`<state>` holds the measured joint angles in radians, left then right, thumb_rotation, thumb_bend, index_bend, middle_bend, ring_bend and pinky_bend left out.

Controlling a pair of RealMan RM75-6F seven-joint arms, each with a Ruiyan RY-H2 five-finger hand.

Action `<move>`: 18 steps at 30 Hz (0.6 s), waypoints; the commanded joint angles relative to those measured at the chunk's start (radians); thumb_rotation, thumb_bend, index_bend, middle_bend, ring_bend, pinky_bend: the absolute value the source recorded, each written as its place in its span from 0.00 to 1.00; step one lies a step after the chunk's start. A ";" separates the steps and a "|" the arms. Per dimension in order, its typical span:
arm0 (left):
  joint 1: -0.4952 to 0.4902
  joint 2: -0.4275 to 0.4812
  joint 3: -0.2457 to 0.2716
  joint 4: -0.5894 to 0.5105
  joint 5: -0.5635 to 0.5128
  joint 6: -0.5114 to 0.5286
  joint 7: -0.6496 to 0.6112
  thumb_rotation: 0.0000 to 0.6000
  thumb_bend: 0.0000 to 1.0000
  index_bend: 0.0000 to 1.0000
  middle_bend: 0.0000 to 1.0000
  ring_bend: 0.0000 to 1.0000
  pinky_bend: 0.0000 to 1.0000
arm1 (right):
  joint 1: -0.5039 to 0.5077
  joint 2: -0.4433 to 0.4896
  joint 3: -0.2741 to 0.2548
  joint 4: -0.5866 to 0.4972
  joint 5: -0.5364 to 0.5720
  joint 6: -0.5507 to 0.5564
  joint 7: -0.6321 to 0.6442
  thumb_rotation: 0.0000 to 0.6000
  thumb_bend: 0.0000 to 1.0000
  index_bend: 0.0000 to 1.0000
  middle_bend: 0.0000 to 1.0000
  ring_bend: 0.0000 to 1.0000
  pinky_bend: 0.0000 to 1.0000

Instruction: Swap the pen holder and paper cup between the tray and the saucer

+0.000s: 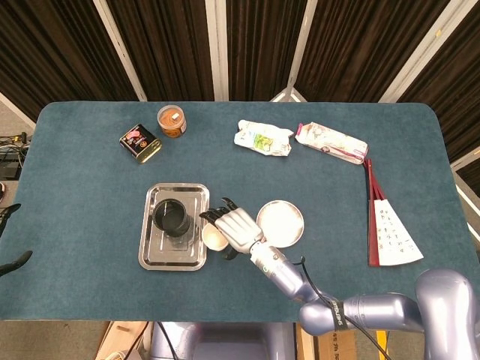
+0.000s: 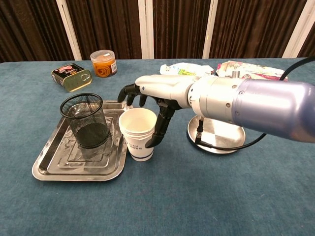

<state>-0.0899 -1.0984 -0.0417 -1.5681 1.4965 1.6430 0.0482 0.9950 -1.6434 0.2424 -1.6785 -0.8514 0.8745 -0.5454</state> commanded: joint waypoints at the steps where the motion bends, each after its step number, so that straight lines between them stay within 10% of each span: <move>1: 0.003 0.001 -0.004 -0.001 -0.002 0.001 -0.003 1.00 0.05 0.19 0.00 0.00 0.04 | 0.005 -0.011 -0.008 0.013 -0.008 0.014 -0.004 1.00 0.00 0.23 0.26 0.29 0.00; 18: 0.017 -0.008 -0.035 0.000 -0.015 0.009 0.009 1.00 0.06 0.21 0.00 0.00 0.04 | -0.012 -0.017 -0.036 0.027 -0.072 0.112 -0.019 1.00 0.00 0.52 0.44 0.50 0.14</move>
<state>-0.0729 -1.1065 -0.0762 -1.5679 1.4812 1.6522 0.0566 0.9866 -1.6643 0.2085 -1.6493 -0.9202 0.9828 -0.5645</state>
